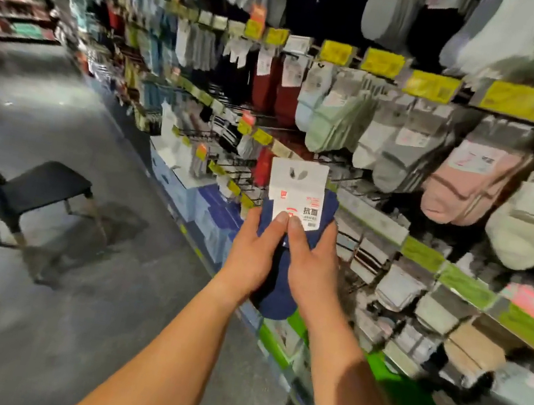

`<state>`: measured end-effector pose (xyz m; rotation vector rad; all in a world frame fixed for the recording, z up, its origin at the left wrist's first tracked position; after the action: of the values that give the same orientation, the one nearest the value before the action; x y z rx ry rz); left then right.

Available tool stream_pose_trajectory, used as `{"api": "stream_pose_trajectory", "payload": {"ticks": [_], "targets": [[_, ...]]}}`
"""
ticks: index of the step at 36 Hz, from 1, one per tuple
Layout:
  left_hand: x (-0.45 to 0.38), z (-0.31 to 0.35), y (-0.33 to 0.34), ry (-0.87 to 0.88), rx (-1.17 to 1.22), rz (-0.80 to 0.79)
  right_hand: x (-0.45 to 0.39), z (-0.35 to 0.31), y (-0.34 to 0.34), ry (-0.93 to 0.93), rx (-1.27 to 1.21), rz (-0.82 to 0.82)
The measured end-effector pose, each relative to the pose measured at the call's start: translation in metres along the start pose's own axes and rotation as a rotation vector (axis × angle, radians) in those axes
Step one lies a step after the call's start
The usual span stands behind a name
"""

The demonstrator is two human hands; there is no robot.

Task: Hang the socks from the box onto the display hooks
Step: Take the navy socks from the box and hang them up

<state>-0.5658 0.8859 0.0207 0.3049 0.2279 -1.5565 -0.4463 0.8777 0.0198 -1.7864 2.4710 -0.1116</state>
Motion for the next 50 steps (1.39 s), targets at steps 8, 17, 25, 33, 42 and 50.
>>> {"api": "stream_pose_trajectory", "payload": {"ticks": [8,17,25,33,42,50], "targets": [[-0.149,-0.022,-0.088,-0.022,-0.046,0.0,-0.123,-0.03,0.131,-0.018,-0.072,-0.02],[-0.302,-0.039,-0.167,0.001,0.028,-0.016,-0.236,-0.077,0.25,-0.025,-0.031,-0.009],[-0.424,-0.066,-0.201,0.023,0.188,-0.216,-0.309,-0.099,0.311,-0.126,-0.006,0.292],[-0.508,-0.054,-0.191,0.036,0.404,-0.38,-0.345,-0.139,0.323,-0.078,-0.039,0.645],[-0.59,-0.046,-0.193,0.046,0.407,-0.344,-0.391,-0.181,0.342,-0.159,0.035,0.644],[-0.64,-0.036,-0.177,-0.06,0.613,-0.457,-0.424,-0.213,0.341,-0.18,-0.035,0.754]]}}
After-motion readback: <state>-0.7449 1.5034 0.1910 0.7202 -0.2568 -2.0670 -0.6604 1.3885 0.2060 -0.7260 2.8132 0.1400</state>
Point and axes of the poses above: each hand's wrist, its own x-axis away from the middle knuckle, its own y-axis out of the palm, z = x × y, the point moved 7 cm from there along -x, towards the middle knuckle, and after that the axes turned 11 degrees about y, right-handed, at the moved point
